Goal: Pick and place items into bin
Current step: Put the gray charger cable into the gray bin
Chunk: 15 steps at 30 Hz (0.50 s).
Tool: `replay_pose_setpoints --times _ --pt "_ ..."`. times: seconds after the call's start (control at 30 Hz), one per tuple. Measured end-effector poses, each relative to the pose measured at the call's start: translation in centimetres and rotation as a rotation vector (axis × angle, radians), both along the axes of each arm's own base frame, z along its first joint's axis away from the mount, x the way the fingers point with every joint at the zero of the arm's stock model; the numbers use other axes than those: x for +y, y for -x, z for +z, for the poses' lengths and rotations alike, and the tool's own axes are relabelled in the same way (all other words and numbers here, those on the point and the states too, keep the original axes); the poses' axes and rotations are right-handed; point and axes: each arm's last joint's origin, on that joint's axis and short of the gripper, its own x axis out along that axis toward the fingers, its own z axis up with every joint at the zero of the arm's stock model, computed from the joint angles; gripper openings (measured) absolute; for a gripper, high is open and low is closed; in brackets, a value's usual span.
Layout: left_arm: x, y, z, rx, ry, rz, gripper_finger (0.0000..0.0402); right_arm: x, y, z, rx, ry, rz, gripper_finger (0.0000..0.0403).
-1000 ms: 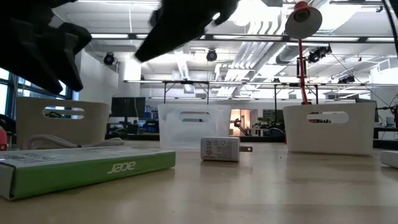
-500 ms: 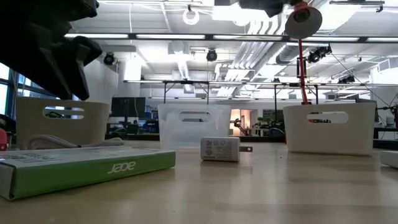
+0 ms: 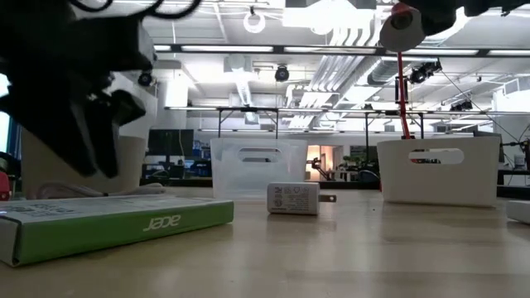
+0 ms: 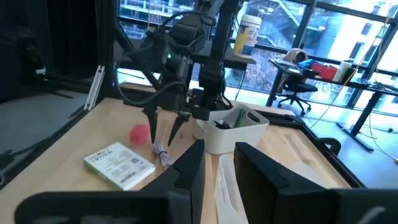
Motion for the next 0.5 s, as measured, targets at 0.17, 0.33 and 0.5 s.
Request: replay_pose_setpoints --times 0.17,0.33,0.5 --pt "0.1 -0.3 -1.2 0.04 0.007 0.049 0.0152 0.3 0.1 -0.2 0.009 0.013 0.004 0.0077" --pt "0.0 -0.4 -2.3 0.09 0.018 0.058 0.0152 0.3 0.1 -0.3 0.015 0.018 0.006 0.0075" --pt "0.0 -0.4 -2.4 0.088 -0.014 0.072 0.0151 0.3 0.1 -0.3 0.018 0.02 0.006 0.0069"
